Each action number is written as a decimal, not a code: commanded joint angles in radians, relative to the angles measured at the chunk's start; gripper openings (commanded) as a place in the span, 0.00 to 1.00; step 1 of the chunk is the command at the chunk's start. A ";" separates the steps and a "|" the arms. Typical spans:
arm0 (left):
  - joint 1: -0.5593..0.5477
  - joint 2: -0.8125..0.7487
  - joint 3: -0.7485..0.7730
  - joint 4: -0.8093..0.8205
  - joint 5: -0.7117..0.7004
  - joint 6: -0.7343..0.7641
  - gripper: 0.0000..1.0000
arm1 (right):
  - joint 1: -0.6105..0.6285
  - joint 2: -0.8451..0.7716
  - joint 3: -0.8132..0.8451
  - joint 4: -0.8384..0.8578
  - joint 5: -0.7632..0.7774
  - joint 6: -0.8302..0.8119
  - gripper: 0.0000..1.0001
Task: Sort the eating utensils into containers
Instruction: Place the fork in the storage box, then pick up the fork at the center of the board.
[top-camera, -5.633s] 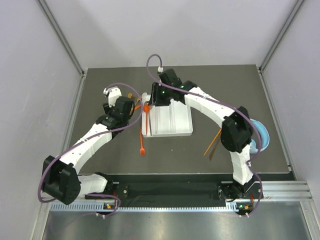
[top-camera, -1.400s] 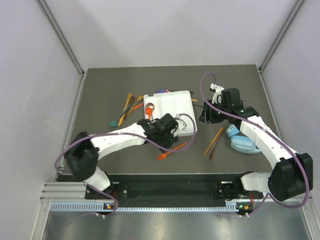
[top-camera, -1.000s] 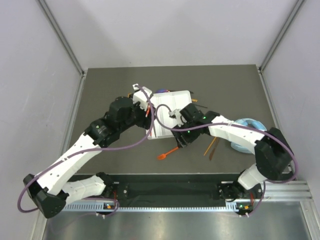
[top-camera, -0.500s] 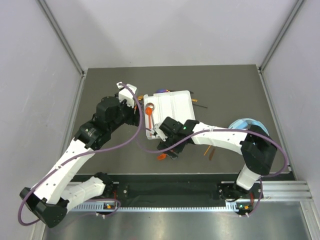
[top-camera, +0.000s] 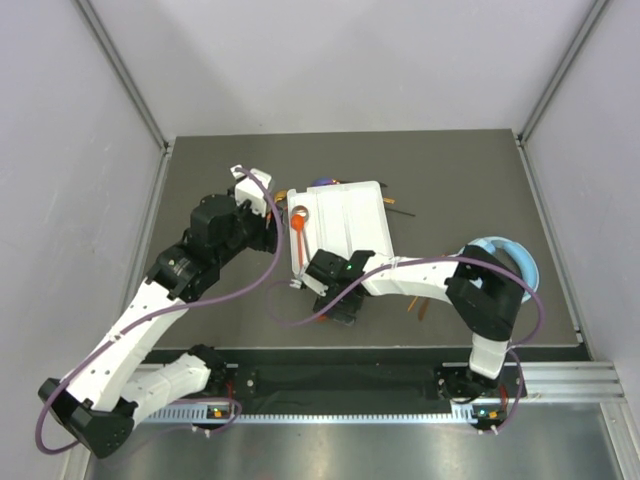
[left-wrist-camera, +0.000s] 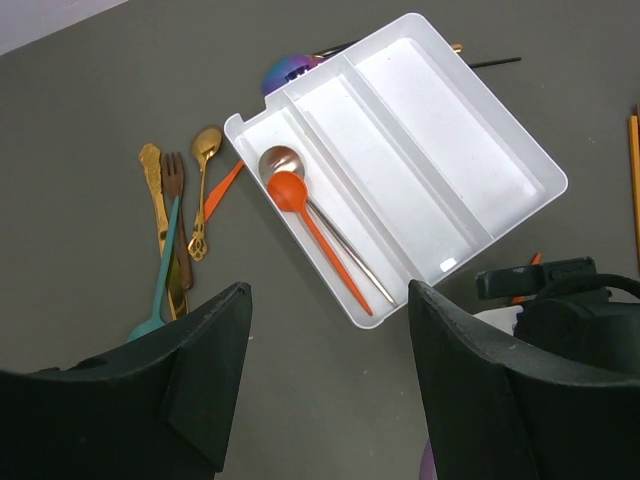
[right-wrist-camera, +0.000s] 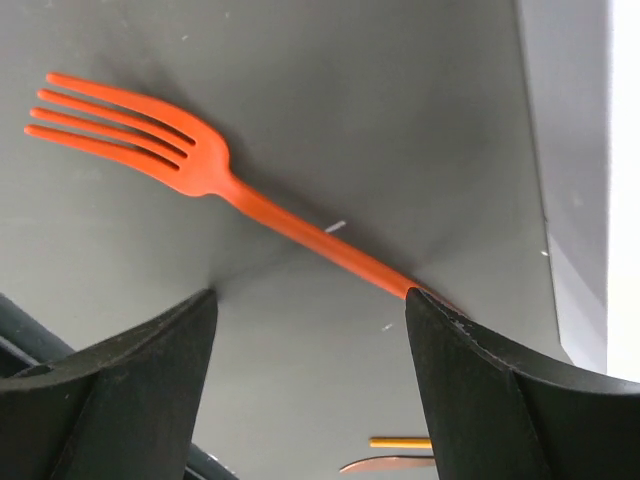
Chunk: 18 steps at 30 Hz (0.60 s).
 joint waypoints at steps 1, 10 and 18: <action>0.006 -0.051 -0.026 0.030 -0.013 0.012 0.68 | 0.007 0.027 0.060 0.049 -0.002 -0.051 0.77; 0.006 -0.070 -0.048 0.036 -0.010 0.014 0.68 | -0.004 0.038 0.095 0.092 -0.014 -0.107 0.78; 0.006 -0.076 -0.049 0.039 -0.009 0.014 0.68 | -0.029 0.093 0.114 0.052 -0.109 -0.107 0.75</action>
